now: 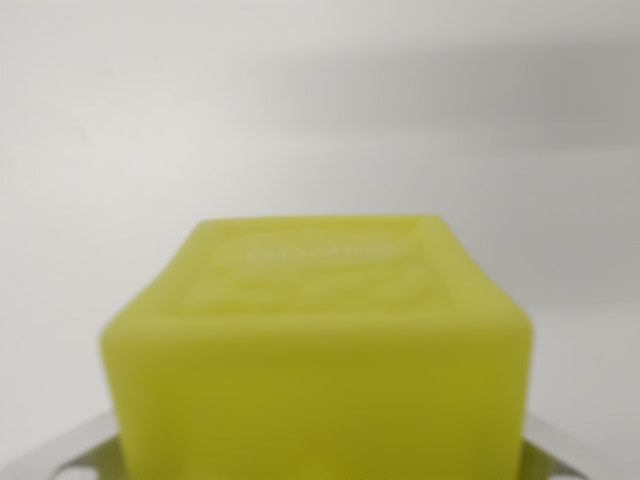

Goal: Pick yellow cube

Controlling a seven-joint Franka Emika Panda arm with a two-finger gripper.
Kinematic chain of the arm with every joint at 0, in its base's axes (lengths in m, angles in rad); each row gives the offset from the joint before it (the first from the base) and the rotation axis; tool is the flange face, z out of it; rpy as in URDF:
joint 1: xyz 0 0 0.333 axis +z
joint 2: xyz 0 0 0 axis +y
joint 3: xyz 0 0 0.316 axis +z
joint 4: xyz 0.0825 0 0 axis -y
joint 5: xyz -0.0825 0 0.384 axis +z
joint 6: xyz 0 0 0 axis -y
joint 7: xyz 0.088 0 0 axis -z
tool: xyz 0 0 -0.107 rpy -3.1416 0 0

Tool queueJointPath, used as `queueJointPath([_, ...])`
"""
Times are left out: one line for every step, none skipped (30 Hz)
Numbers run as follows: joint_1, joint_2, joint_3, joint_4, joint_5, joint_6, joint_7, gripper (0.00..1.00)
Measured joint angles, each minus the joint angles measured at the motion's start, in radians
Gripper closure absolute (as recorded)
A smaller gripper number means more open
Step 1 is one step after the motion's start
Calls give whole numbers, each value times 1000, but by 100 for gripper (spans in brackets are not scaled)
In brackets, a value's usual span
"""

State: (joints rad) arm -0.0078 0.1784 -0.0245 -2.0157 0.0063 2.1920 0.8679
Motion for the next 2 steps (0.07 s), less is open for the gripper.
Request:
queueJointPath([0,0,0,0,0,0,0,100])
queueJointPath([0,0,0,0,0,0,0,100])
